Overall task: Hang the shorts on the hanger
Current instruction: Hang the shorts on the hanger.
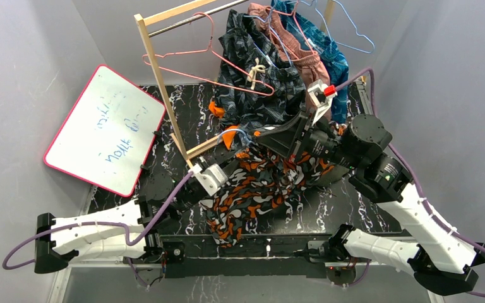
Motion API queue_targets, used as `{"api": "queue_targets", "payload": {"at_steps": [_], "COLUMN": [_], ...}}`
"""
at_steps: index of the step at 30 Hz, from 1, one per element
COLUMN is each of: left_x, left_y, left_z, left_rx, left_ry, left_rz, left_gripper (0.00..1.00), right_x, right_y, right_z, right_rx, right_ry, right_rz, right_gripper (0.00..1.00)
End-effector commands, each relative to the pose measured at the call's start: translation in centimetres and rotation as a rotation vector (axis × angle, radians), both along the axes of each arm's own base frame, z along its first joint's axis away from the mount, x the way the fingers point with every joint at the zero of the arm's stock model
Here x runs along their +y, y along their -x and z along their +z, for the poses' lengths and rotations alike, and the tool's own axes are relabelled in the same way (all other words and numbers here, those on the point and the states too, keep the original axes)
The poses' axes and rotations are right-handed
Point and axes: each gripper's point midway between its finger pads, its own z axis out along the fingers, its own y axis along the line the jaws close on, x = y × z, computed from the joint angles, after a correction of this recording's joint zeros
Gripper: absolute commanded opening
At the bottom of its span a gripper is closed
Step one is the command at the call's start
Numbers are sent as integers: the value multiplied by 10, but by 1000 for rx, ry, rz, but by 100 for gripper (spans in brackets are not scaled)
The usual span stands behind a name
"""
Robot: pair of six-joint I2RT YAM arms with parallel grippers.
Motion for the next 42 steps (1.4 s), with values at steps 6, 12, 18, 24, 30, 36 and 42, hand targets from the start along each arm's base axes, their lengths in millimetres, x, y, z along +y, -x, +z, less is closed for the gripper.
{"api": "queue_targets", "payload": {"at_steps": [6, 12, 18, 24, 30, 36, 42], "left_x": [54, 51, 49, 50, 50, 41, 32], "left_y": [23, 26, 29, 32, 37, 56, 63], "left_z": [68, 66, 65, 60, 60, 53, 44], "left_rx": [-41, -40, -42, -29, -21, 18, 43], "left_ry": [317, 291, 272, 251, 238, 145, 91], "left_rz": [-49, -69, -87, -102, -132, -249, -301], "left_gripper": [0, 0, 0, 0, 0, 0, 0], "right_x": [-14, -15, -26, -48, -54, -28, 11], "right_y": [3, 3, 8, 20, 23, 22, 37], "right_z": [-13, 2, 31, 65, 72, 65, 61], "right_rx": [-43, -74, -147, -264, -323, -366, -416], "right_ry": [102, 103, 83, 67, 96, 145, 112], "right_rz": [-30, -27, -43, -67, -74, 22, 231], "right_gripper": [36, 52, 60, 67, 68, 69, 69]}}
